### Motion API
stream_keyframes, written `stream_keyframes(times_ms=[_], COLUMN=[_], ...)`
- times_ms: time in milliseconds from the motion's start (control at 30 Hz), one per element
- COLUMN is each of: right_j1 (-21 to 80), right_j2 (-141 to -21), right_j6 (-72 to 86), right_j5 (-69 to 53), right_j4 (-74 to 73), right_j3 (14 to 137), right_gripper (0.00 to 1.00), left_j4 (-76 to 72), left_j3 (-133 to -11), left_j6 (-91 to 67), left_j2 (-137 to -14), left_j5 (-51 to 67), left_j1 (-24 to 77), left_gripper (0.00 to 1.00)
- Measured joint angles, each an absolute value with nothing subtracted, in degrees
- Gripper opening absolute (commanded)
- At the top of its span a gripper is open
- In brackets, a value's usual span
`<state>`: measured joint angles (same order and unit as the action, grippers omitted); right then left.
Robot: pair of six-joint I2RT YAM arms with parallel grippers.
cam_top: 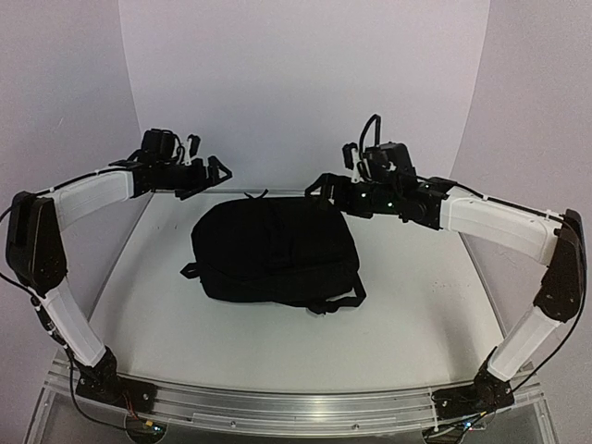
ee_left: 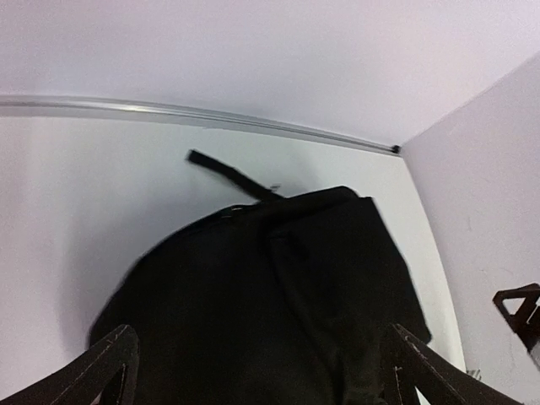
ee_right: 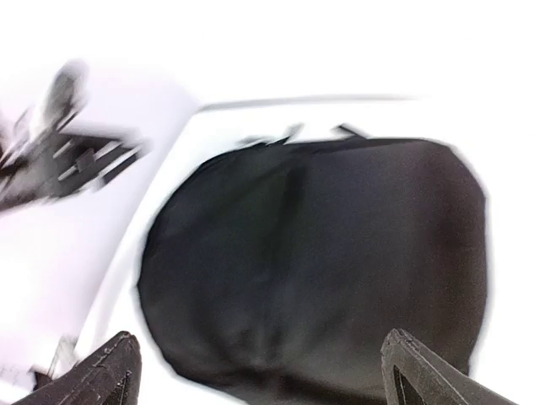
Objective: Pack the student bag
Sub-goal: Reset both arms
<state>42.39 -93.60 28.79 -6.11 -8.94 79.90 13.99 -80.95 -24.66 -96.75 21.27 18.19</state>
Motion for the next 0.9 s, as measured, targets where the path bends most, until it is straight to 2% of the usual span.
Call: stream_keyframes(times_ms=[233, 433, 700, 900], right_j1=[26.45, 13.48, 11.61, 11.66], right_j2=[-91.17, -82.46, -66.08, -53.94], right_j6=[28.47, 27.82, 21.92, 17.50], right_j5=[-5.99, -4.97, 3.75, 8.72], right_j4=[-10.34, -12.19, -9.11, 1.42], right_j3=[71.12, 63.95, 60.42, 49.42], right_gripper=[0.98, 0.98, 0.98, 0.98], left_j4=[15.47, 20.75, 29.37, 32.05], left_j3=[-68.19, -62.54, -63.11, -61.76], left_j6=[-25.89, -27.52, -24.43, -18.60], left_j2=[-90.40, -79.30, -62.79, -52.33], left_j5=[20.33, 16.08, 7.88, 3.98], left_j1=[1.06, -8.17, -8.29, -8.29], left_gripper=[1.00, 1.00, 1.00, 1.00])
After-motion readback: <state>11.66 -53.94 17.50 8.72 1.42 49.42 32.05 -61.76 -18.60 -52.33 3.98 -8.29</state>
